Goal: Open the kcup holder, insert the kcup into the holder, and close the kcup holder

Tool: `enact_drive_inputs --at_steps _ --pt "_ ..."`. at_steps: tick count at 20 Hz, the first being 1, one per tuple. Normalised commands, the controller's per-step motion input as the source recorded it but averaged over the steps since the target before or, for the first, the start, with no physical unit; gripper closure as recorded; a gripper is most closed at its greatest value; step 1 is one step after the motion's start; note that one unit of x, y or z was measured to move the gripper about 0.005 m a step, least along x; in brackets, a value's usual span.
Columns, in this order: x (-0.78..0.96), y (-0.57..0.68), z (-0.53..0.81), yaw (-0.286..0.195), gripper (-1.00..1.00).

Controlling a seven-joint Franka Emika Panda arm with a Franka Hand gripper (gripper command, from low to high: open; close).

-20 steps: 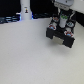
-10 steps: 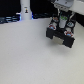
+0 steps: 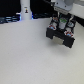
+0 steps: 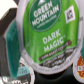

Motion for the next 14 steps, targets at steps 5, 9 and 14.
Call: enact_drive_inputs --at_steps 5,9,14 --pt "0.01 0.00 -0.28 0.007 1.00" --pt "0.03 0.07 -0.10 0.039 1.00" --pt "0.11 0.03 0.24 0.083 -1.00"
